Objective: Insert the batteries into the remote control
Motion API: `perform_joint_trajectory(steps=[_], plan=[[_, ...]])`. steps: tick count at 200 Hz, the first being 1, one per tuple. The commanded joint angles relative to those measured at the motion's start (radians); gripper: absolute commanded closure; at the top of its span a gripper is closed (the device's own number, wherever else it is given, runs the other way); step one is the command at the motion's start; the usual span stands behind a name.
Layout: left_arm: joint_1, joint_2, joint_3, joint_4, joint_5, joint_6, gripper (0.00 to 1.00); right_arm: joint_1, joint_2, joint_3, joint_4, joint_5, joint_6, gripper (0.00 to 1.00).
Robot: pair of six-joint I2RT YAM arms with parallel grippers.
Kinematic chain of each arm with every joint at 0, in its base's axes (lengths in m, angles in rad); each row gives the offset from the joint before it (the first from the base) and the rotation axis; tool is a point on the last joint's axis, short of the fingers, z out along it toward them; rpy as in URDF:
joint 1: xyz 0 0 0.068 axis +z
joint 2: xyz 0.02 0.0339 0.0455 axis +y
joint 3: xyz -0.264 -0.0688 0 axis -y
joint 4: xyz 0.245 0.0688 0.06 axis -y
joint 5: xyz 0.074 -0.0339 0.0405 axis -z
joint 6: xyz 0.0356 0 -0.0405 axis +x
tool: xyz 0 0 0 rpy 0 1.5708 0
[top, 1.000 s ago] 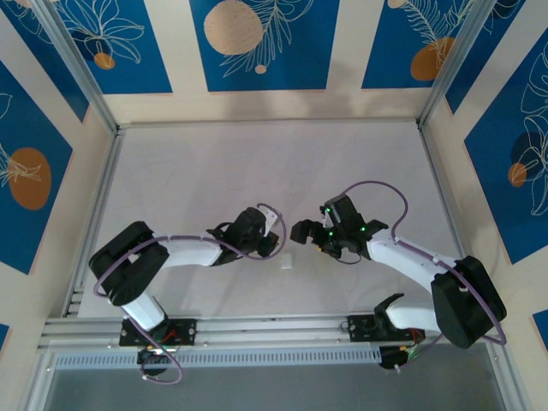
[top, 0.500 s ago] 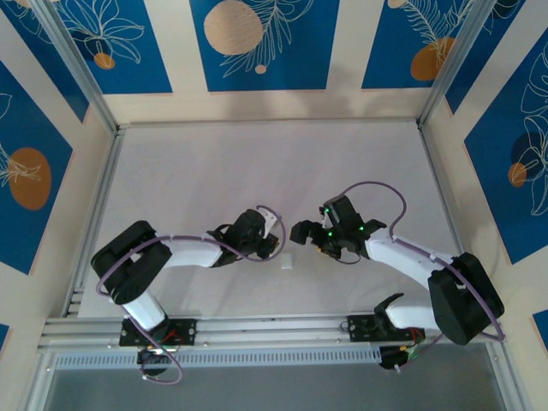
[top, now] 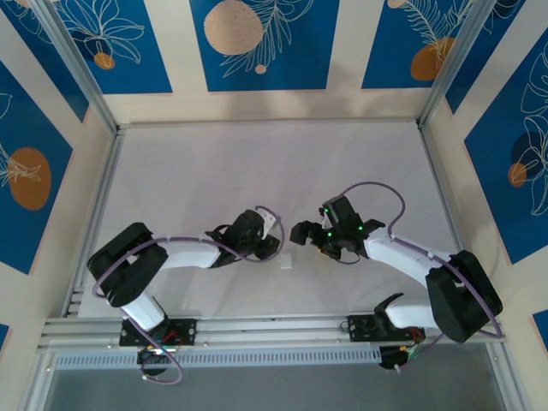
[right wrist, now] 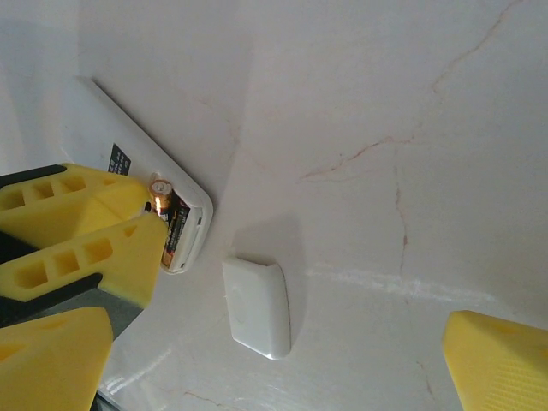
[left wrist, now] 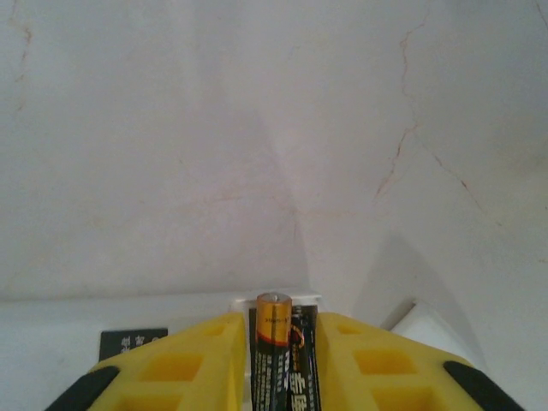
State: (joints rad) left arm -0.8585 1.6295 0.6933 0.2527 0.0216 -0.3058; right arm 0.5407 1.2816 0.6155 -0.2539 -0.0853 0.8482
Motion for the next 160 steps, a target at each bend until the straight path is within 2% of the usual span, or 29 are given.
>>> perform_joint_trajectory(steps=[1,13,32,57,64,73,109,141,160], plan=[[0.004,-0.043,-0.011,-0.057,-0.011,-0.004,0.71,0.008,0.008,0.027,-0.001,0.002,0.006,0.01],[0.004,-0.061,-0.011,-0.072,-0.015,-0.021,0.68,0.011,0.011,0.034,-0.002,0.008,0.004,0.01],[0.004,-0.103,-0.005,-0.130,-0.064,-0.096,0.50,0.015,0.012,0.048,-0.007,0.026,0.001,0.01],[0.004,-0.158,0.028,-0.283,-0.107,-0.313,0.45,0.018,0.008,0.059,-0.004,0.054,-0.006,0.01],[0.004,-0.172,0.029,-0.313,-0.106,-0.389,0.38,0.018,0.006,0.061,0.000,0.066,-0.009,0.01],[0.003,-0.183,0.029,-0.345,-0.101,-0.484,0.33,0.019,0.005,0.061,0.007,0.082,-0.008,0.01],[-0.010,-0.126,0.119,-0.514,-0.055,-0.756,0.26,0.011,0.022,0.070,0.041,0.099,-0.032,0.01],[-0.020,-0.092,0.107,-0.447,-0.032,-0.926,0.22,-0.030,0.014,0.054,0.071,0.068,-0.044,0.01],[-0.024,-0.087,0.103,-0.407,-0.039,-0.973,0.23,-0.044,-0.012,0.035,0.088,0.055,-0.056,0.01]])
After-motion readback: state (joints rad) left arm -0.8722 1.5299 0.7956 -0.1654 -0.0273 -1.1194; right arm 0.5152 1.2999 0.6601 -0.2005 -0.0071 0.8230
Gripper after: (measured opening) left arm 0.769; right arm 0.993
